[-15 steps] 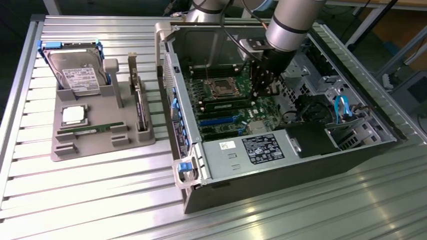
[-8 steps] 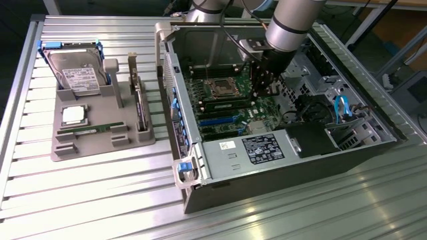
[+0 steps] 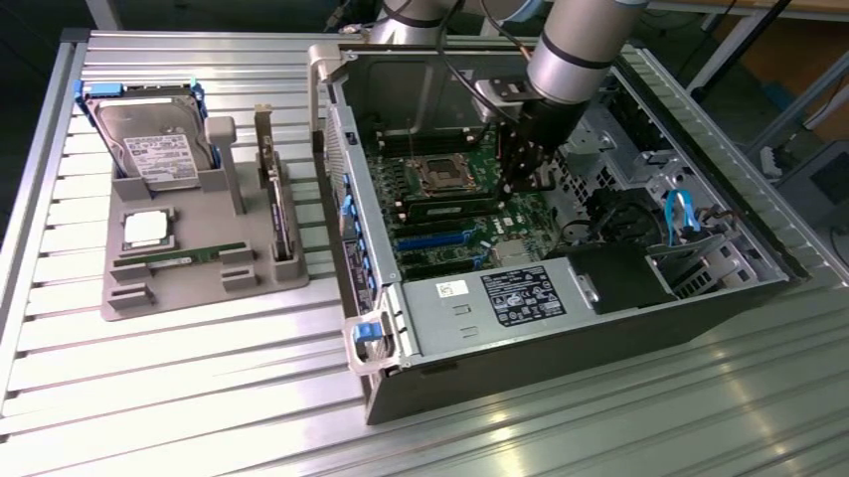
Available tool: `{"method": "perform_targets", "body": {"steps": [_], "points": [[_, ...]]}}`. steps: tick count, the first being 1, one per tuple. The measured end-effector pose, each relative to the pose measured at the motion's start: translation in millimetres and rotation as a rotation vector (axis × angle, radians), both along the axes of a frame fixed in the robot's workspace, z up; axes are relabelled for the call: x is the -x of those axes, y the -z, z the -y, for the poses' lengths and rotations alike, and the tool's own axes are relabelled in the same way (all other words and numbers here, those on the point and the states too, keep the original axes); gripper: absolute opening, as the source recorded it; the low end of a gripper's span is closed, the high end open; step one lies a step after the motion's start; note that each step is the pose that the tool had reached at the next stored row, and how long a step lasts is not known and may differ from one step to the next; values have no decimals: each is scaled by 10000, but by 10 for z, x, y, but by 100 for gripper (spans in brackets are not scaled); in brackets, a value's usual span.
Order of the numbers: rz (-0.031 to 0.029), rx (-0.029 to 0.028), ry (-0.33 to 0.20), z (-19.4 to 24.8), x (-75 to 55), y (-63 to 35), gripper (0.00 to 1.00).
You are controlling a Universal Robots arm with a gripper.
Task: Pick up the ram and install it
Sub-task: 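Press down the ram until it locks into place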
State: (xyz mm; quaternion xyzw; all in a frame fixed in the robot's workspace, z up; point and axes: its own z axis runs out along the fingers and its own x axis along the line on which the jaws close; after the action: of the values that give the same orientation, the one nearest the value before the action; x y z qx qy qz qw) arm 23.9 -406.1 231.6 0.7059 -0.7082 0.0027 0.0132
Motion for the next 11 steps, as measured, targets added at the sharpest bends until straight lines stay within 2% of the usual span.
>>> {"method": "perform_targets", "body": {"steps": [4,11], "points": [[1,-3,0,0,0,-5,10],[-7,0,0,0,-1,-115,10]]}}
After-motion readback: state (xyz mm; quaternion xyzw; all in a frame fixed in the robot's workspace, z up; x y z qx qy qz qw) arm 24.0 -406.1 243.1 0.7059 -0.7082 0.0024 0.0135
